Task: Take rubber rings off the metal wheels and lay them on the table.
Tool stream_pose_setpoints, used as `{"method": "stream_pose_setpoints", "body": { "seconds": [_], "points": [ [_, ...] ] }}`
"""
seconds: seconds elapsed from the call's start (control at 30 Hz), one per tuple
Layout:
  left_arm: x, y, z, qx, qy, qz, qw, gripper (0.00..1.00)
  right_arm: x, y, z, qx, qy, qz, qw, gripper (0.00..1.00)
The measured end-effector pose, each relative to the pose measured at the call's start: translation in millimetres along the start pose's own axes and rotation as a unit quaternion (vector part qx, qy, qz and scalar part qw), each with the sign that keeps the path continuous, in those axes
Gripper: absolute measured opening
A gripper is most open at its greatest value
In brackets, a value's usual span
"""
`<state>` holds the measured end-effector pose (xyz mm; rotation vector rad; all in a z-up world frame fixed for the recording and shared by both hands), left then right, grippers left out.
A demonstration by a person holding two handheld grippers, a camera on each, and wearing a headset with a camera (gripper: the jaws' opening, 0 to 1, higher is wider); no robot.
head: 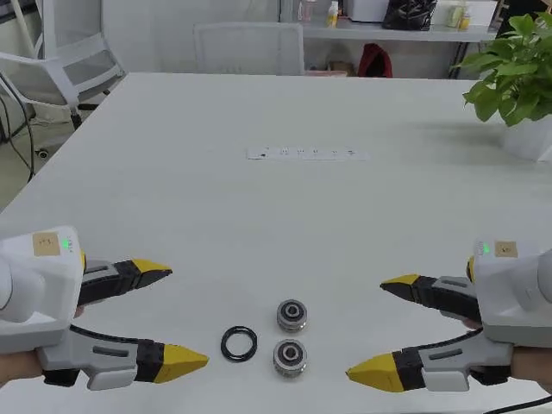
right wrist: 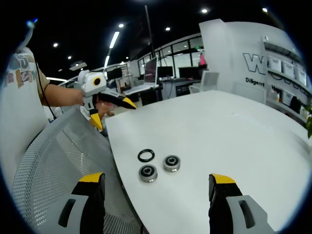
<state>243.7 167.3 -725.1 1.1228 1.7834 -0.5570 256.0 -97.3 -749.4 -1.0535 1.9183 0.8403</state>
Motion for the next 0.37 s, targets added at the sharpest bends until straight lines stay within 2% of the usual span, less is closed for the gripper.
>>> {"method": "stream_pose_setpoints", "body": {
  "seconds": [0.23,0.37],
  "points": [
    [0.0,-0.8,-0.4,0.0,-0.001,0.001,1.0,0.77,2.7,0.4,-0.6,0.003,0.004,-0.018,0.9998,0.91],
    [-0.1,-0.6,-0.2,0.0,0.0,0.001,1.0,0.77,3.3,-1.4,-1.1,0.004,0.004,-0.015,0.9999,0.91]
  ]
}}
Point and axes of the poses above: the centre of the closed fingertips' face, and the gripper's own axes: z roughly forward along the fingers, y roughly to its left, x roughly out of its underside, the point moved 6 cm from there along -z, roughly backward along the fingers, and after that the axes turned 4 degrees about z, right-handed, at the moved point
